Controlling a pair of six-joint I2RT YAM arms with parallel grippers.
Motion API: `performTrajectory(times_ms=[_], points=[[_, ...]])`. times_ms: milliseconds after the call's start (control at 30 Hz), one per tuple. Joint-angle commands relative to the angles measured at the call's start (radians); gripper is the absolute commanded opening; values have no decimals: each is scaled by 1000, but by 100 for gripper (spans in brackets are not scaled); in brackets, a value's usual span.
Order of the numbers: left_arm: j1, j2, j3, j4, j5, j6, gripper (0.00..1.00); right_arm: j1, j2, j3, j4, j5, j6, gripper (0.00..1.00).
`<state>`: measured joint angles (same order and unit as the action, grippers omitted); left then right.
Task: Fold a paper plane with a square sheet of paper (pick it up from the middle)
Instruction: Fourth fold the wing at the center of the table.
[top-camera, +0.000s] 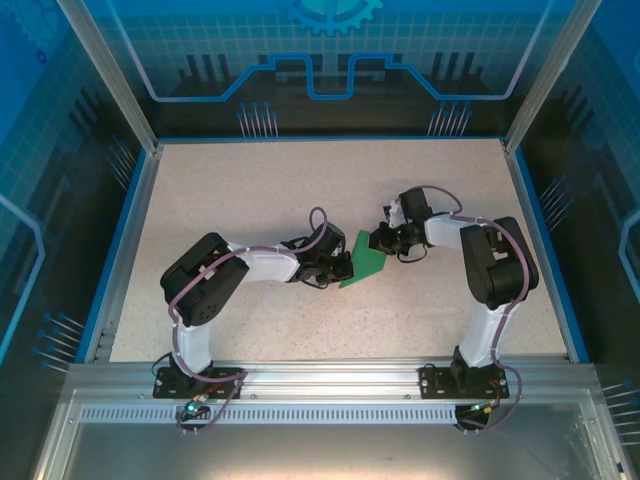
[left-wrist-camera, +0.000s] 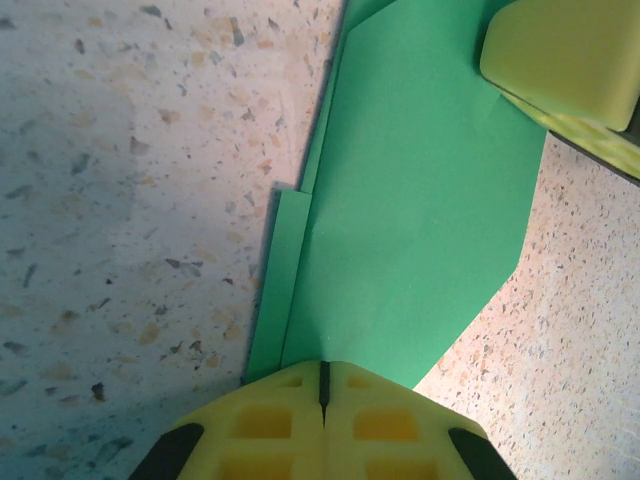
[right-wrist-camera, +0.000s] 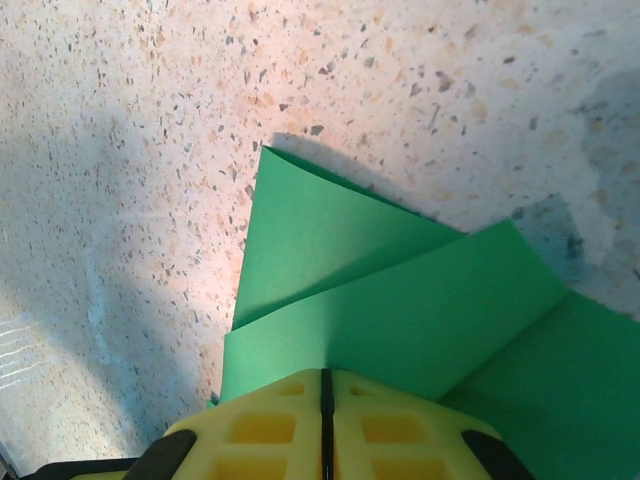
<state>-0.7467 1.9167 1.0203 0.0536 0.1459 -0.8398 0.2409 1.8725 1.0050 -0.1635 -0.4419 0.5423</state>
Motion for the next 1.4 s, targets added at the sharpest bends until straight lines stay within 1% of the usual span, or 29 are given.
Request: performTrajectory(times_ms=[0, 167, 433, 700, 767, 933, 1033, 1067, 1233, 1367], points=[[-10, 53, -25, -125, -26, 3, 0, 2, -57, -9, 10, -23, -5, 9], [-10, 48, -26, -128, -31, 4, 0, 49, -90, -38, 9, -37, -17, 9], [-10, 11, -35, -125, -32, 10, 0, 85, -20, -41, -6, -28, -24, 9], [-10, -42, -40, -102, -19, 21, 0, 119, 11, -41, -50, -1, -33, 9], [-10, -56, -39, -90, -16, 21, 1, 130, 6, -55, -53, -7, -30, 9], [-6, -105, -62, -16, -1, 6, 9, 169, -28, -104, -31, -27, 16, 9], [-4, -114, -72, 23, 10, -4, 12, 188, -54, -120, -10, -34, 49, 8], [-5, -112, -76, 36, 14, -7, 12, 195, -61, -146, -4, -37, 58, 8], [-5, -72, -79, 51, 30, -26, 10, 194, -66, -149, 12, -40, 76, 8], [-4, -62, -99, 13, 10, -29, 7, 180, -48, -138, 24, -51, 77, 8]])
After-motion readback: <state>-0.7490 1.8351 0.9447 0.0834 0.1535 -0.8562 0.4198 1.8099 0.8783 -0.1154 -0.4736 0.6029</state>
